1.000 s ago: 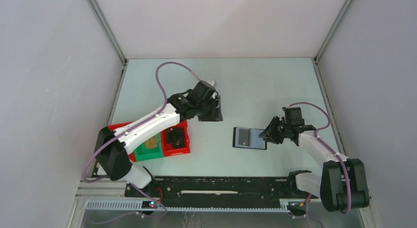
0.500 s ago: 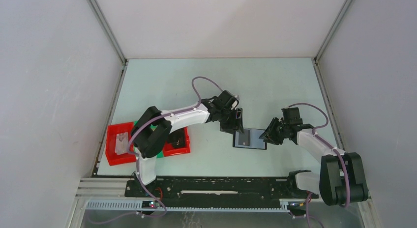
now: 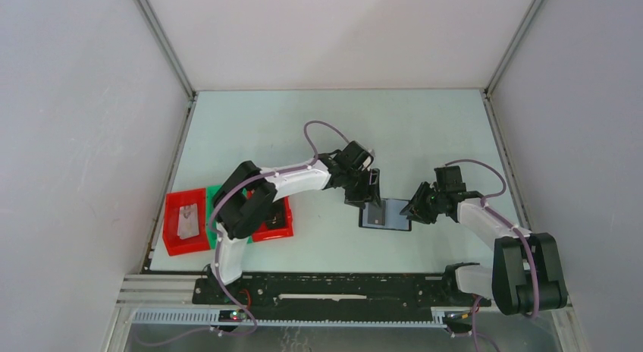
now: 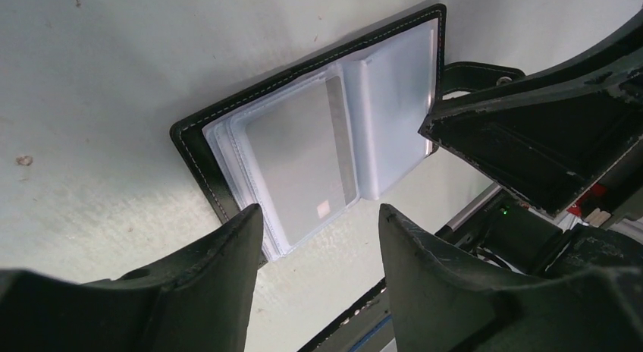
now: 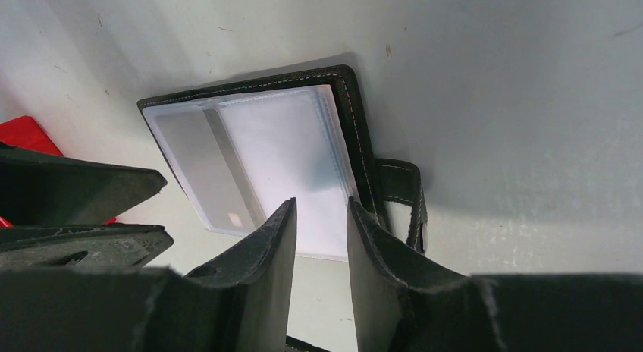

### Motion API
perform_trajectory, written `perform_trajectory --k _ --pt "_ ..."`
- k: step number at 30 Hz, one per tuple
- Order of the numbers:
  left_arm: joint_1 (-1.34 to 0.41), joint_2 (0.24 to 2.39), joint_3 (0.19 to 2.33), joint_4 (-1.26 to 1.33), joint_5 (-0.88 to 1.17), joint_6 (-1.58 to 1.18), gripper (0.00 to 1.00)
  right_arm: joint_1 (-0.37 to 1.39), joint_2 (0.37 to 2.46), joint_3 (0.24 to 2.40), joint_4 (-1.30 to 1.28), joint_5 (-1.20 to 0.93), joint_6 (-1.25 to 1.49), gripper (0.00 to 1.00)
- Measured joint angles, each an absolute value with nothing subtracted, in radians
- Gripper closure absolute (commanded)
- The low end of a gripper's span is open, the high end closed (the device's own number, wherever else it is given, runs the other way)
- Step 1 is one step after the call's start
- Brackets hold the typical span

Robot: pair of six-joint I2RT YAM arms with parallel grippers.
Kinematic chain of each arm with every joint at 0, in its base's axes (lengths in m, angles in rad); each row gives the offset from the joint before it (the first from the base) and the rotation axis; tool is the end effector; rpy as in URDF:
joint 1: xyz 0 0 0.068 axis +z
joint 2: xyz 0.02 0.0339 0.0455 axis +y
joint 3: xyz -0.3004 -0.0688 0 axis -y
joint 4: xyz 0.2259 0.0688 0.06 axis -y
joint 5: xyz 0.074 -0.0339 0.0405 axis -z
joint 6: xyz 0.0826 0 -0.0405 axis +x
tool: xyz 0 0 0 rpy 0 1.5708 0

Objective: Take the credit cards out of the card holder
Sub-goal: Remove the credit card from the card holder.

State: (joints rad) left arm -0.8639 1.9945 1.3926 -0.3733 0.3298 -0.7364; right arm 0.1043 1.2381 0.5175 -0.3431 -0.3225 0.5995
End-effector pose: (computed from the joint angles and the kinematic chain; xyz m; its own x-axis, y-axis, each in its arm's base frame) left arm 0.2713 -0.3588 0.1829 -0.9608 0.1464 -0.2356 0.2593 0.7757 -0.5754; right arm 0.2014 0.0474 0.1603 -0.8599 0.4481 -0.2446 0.2826 0.8169 0.5028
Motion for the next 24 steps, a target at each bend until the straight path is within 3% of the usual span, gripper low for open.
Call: perform_trajectory --k 24 --pt "-0.869 2.047 1.431 -0.384 0.35 -0.735 0.37 0.099 1.238 0.517 -0.343 -0.323 0.592 0.61"
